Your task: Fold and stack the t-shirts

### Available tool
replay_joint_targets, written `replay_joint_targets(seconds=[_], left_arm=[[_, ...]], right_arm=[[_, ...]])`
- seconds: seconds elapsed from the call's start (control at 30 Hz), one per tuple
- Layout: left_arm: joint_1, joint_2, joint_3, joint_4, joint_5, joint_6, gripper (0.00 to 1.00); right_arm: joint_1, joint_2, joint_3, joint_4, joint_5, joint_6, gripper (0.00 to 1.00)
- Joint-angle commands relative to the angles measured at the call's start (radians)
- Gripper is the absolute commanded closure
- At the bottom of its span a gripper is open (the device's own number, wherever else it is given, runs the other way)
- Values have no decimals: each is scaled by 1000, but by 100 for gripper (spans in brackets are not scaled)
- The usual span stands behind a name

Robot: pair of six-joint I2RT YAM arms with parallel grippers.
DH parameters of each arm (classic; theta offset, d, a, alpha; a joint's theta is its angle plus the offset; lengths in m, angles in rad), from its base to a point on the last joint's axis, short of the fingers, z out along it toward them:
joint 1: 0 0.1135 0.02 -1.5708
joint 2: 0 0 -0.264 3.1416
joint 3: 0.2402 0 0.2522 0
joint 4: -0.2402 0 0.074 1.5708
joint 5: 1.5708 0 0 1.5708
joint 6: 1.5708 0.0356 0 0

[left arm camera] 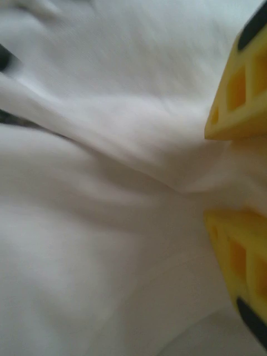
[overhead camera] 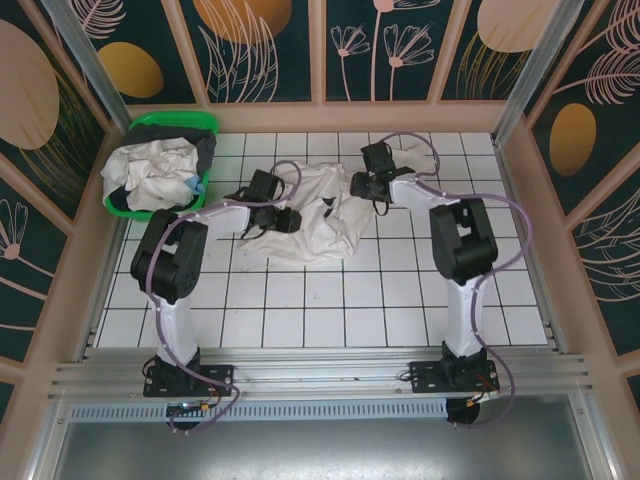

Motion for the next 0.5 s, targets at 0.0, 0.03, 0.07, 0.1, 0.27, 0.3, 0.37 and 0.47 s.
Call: replay_joint_targets(seconds=[0.0, 0.03, 0.07, 0.1, 0.27, 0.3, 0.37, 0.47], left_arm=[[0, -22, -18, 21, 24, 18, 77], [3, -34, -27, 20, 10, 18, 88], [6, -48, -32, 16, -2, 20, 95], [10, -65, -38, 11, -16, 21, 100], [69, -209, -115, 15, -99, 4, 100], [81, -241, -139, 19, -112, -1, 100], [94, -323, -197, 29, -179, -17, 100], [92, -398, -296, 20, -236, -52, 100]], right_arm=[[2, 22, 64, -104, 19, -31, 66], [-2, 13, 57, -108, 29, -29, 75], [-8, -5, 41, -108, 32, -25, 83], [-14, -28, 23, -104, 34, -21, 88], [-44, -261, -181, -45, 32, -16, 100], [-48, -310, -230, -34, 35, -12, 100], [-56, -414, -372, -7, 44, 11, 100], [-54, -555, -606, 49, 74, 100, 87]])
